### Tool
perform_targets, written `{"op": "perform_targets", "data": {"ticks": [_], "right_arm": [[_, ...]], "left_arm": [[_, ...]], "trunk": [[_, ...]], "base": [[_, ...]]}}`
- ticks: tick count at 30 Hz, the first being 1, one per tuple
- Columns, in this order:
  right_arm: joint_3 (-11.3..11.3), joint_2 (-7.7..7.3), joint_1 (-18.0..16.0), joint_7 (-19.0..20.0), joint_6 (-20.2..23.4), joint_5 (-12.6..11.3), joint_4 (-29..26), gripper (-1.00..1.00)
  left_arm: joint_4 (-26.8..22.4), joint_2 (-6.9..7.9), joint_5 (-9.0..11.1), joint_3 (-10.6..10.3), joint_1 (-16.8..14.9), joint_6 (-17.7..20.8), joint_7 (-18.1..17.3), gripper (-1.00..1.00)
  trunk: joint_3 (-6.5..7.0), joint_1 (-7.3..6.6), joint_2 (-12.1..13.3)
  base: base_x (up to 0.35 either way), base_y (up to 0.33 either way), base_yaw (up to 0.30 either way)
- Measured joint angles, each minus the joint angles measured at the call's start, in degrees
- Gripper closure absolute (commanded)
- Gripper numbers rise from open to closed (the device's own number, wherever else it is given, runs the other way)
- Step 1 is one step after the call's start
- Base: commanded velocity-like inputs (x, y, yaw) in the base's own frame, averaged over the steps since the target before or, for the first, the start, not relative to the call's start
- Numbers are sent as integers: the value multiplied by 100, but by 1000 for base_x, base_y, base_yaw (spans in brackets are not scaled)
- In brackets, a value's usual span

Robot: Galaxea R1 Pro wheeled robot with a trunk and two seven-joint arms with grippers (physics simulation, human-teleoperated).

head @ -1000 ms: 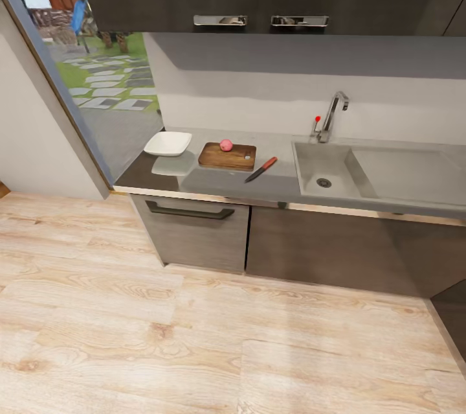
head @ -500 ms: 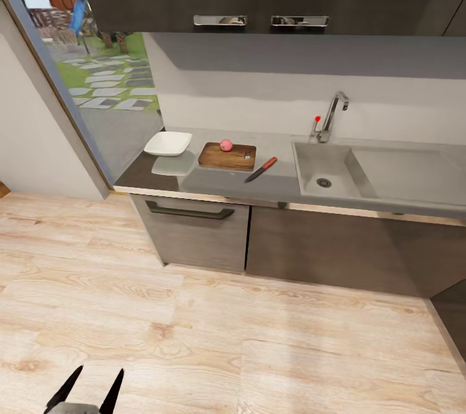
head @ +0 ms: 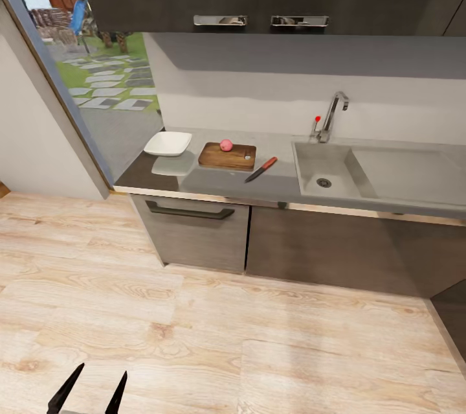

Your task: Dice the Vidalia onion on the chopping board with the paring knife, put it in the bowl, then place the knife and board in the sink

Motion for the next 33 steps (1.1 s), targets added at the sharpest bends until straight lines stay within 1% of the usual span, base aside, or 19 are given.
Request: {"op": "perform_targets", "data": {"ticks": [2,3,5,8,10,12,14,16,18,20,27,31,33], "right_arm": [[0,0,0,0,0,0,0,-100],[0,0,0,0,0,0,0,-100],[0,0,0,0,0,0,0,-100],[0,0,0,0,0,0,0,-100],[0,0,0,0,0,0,0,-100],[0,0,0,0,0,0,0,-100],[0,0,0,0,0,0,0,-100],[0,0,0,0,0,0,0,-100],[0,0,0,0,0,0,0,-100],[0,0,0,0,0,0,0,-100],[0,0,0,0,0,0,0,-100],[0,0,0,0,0,0,0,-100],[0,0,0,0,0,0,0,-100]], "left_arm": [[6,-10,3,117,0,-30,-4,-100],[11,0,11,145,0,-35,-8,-100],[28,64,87,232,0,-46,-13,-100],[47,111,230,278,0,-49,-15,-100],[82,113,300,288,0,-60,-17,-100],[176,84,350,296,0,-135,-25,-100],[315,36,374,300,21,-329,-27,-100],[526,-12,386,303,175,-703,-29,-100],[622,-61,391,304,276,-952,-29,-100],[663,-116,393,304,334,-1089,-29,-100],[806,-219,396,305,409,-1231,-43,-100],[965,-326,394,305,456,-1275,-73,-100],[995,-350,394,304,474,-1290,-77,-100]], "trunk": [[0,0,0],[0,0,0],[0,0,0],[0,0,0],[0,0,0],[0,0,0],[0,0,0],[0,-1,0],[0,0,0],[0,0,0],[0,0,0],[0,0,0],[0,0,0]], "base": [[0,0,0],[0,0,0],[0,0,0],[0,0,0],[0,0,0],[0,0,0],[0,0,0],[0,0,0],[0,0,0],[0,0,0],[0,0,0],[0,0,0],[0,0,0]]}}
